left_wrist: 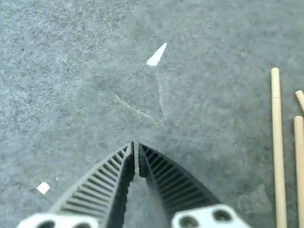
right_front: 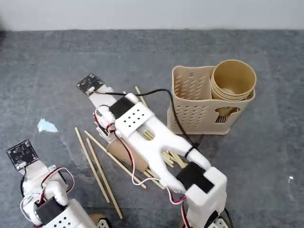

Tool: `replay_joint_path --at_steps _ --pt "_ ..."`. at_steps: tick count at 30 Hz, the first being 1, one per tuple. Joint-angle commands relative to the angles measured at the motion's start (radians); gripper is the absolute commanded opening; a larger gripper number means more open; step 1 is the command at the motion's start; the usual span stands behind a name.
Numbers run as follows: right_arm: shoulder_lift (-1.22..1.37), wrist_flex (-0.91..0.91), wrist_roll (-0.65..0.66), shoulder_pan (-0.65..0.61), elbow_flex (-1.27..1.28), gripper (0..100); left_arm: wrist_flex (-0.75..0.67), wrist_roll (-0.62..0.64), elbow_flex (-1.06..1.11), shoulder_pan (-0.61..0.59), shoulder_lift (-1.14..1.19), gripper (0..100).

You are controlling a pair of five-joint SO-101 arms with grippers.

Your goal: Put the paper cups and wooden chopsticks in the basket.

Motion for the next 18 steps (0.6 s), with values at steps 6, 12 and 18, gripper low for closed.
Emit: replay_joint_path --at_steps 6,12,18 --pt "-0.151 0.272 0.012 0.012 -0.057 31.4 -0.021 -0.011 -0.008 0.005 -0.011 1" --pt "-0.15 0.415 0.008 0.005 -0.055 31.4 -0.021 -0.011 -0.008 0.005 -0.011 1" --pt "-0.148 0.476 0.006 0.005 -0.051 31.4 -0.021 -0.011 -0.007 0.005 -0.011 1"
